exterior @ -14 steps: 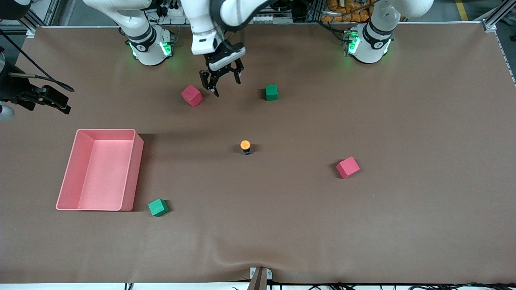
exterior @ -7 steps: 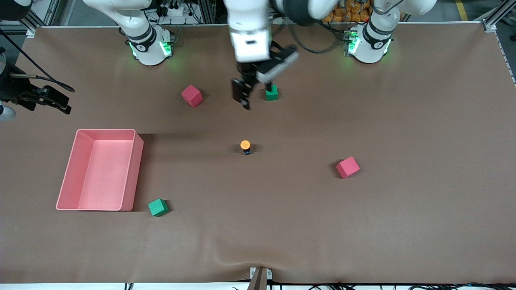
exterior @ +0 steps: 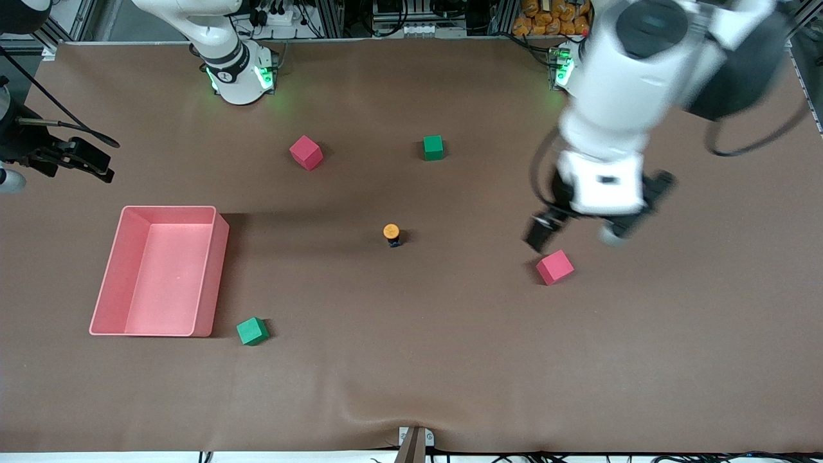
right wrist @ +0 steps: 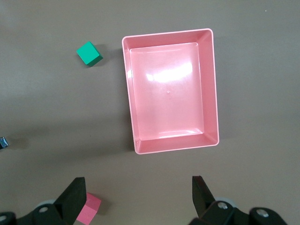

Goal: Place and upright button with both arms

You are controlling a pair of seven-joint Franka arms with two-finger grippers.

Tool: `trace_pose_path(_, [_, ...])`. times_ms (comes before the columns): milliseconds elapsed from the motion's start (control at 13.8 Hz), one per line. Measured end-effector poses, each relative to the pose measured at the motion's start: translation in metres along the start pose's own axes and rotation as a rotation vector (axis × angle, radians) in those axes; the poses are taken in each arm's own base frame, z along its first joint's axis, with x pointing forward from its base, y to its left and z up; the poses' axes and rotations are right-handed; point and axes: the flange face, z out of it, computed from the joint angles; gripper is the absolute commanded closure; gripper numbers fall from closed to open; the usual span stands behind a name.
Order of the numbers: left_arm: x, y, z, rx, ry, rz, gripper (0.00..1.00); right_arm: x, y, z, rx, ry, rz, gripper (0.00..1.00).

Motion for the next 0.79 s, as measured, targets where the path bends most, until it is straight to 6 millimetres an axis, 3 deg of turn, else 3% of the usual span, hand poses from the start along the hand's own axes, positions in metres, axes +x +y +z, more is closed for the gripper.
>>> trace_pose_path(289, [0.083, -0.075, -0.013, 0.039, -0.094, 0.191, 0.00, 0.000, 0.000, 0.000, 0.000, 0.000, 0.000, 0.00])
trace_pose_path(433, [0.114, -0.118, -0.025, 0.054, -0.134, 0.309, 0.00, 0.000, 0.000, 0.000, 0.000, 0.000, 0.000, 0.00])
trace_pose_path(795, [0.147, -0.208, -0.043, 0.025, -0.205, 0.480, 0.00, 0.000, 0.000, 0.000, 0.000, -0.001, 0.000, 0.00])
